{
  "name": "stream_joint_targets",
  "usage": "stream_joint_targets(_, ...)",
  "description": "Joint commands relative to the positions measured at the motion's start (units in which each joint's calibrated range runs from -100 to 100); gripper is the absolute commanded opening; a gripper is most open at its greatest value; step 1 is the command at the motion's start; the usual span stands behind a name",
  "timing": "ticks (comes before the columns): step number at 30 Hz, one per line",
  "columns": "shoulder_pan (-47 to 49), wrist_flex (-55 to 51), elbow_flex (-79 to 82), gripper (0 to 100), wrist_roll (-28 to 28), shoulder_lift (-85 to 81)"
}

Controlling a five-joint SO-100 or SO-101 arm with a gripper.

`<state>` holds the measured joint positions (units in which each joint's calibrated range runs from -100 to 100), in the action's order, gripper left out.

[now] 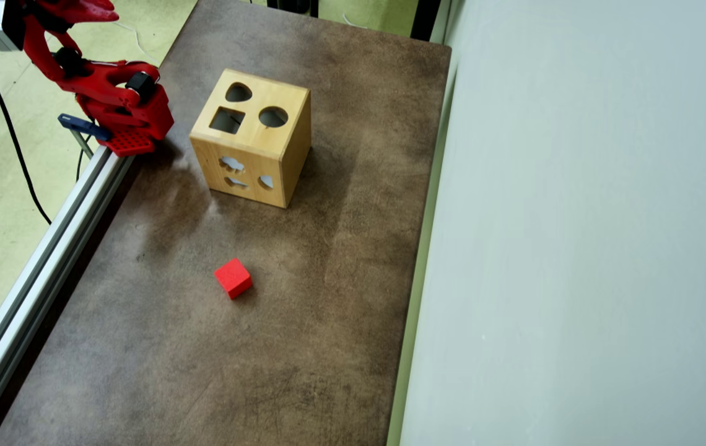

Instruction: Pick and place the red cube on the square hole

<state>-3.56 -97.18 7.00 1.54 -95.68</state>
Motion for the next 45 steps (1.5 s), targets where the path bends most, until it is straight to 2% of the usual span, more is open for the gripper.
stream_joint_targets(1, -0.1, -0.5, -0.5, 6, 0.1, 0.3)
stream_joint_targets(25, -0.2, -0.5, -1.1, 6, 0.0, 2.7)
stream_joint_targets(30, -0.3, 0.1, -3.2, 6, 0.0, 12.9)
stream_joint_targets(34, -0.7, -0.4, -12.7, 6, -0.1, 22.3)
stream_joint_targets(42, -11.5, -0.3, -34.5, 6, -0.3, 47.1)
stream_joint_targets(45, -15.7, 0.3, -38.1, 6, -2.4, 53.4)
